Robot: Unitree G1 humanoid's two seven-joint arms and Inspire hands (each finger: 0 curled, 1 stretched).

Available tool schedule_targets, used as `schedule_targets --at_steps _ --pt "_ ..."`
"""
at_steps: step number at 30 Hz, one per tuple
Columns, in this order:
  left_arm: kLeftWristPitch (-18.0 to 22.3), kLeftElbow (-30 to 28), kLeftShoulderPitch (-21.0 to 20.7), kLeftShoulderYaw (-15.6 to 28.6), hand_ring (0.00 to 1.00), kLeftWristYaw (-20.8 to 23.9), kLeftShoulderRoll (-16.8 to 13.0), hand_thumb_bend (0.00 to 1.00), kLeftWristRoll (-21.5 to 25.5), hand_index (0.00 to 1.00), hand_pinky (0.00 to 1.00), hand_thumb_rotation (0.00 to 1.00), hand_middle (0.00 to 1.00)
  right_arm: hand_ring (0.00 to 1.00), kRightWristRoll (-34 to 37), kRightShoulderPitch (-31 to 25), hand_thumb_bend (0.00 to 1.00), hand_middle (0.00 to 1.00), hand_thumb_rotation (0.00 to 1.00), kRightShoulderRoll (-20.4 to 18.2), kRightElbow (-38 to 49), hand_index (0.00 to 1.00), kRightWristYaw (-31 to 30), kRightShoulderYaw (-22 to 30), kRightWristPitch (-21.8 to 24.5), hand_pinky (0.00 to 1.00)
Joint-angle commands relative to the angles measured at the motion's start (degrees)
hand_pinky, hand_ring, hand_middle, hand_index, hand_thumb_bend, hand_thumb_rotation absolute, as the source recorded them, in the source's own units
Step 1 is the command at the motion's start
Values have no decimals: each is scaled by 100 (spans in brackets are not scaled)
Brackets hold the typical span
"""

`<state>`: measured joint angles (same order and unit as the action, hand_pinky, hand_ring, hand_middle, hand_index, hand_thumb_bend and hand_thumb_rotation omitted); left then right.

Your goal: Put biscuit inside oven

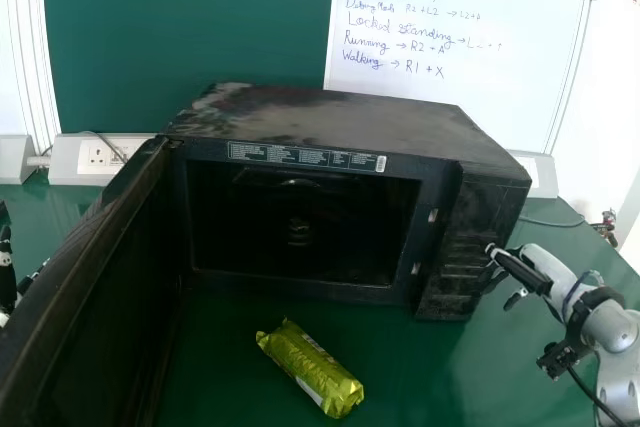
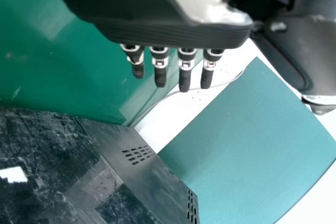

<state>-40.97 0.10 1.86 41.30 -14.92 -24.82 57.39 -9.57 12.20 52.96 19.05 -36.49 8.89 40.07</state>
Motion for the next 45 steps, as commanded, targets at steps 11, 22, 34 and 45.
schedule_targets --at_steps 11,22,34,45 --pt "28 -79 13 3 76 -4 20 62 15 79 69 0 79 39 24 142 84 48 29 210 2 52 -74 -117 -113 34" --pt "6 -126 13 -3 75 29 39 61 35 78 69 0 79 46 30 -4 92 52 33 418 740 55 -343 -48 -86 41" --pt "-43 -215 5 -30 76 155 95 62 73 78 69 0 79 60 52 -55 97 65 32 541 1612 68 -474 -105 -113 55" --pt "11 -311 11 -76 75 193 167 61 -6 78 68 1 78 66 -149 123 100 69 38 654 2118 70 -540 -537 75 61"
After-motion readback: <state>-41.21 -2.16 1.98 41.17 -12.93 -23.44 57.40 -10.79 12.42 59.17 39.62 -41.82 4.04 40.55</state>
